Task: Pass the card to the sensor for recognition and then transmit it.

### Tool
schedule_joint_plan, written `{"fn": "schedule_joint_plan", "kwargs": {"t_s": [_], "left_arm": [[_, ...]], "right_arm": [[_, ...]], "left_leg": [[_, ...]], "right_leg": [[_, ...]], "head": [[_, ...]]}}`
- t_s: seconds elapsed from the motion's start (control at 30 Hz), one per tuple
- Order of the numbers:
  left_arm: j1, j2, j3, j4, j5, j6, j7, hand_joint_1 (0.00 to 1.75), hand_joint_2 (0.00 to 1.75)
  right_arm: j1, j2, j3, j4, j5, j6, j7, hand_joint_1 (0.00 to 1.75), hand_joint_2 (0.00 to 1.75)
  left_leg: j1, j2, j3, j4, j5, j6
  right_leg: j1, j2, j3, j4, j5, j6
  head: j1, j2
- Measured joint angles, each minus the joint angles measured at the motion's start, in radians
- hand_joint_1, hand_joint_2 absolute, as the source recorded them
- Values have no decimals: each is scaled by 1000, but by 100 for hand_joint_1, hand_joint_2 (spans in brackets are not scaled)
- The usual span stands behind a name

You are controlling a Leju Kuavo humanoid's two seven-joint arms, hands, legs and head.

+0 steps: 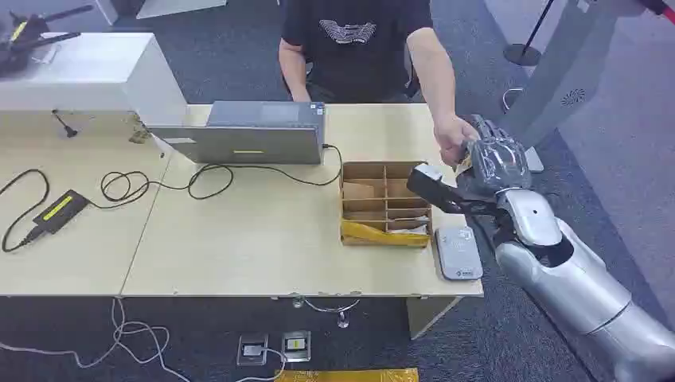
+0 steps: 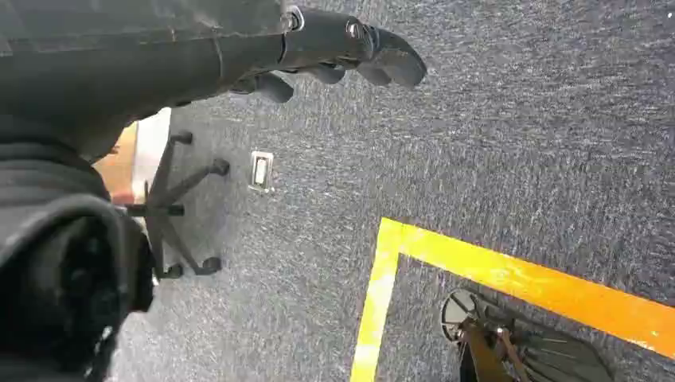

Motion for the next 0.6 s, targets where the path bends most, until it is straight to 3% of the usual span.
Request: {"fn": "schedule_joint_plan", "kwargs": {"t_s": [0.6], "left_arm": [[0,0,0,0,5,7,0,0,0]], "right_arm": [[27,-9,-24,1,1,9,-3,175,175]], "left_leg": [[0,0,0,0,0,0]], "right_leg": [[0,0,0,0,0,0]], "head": [[0,0]]}}
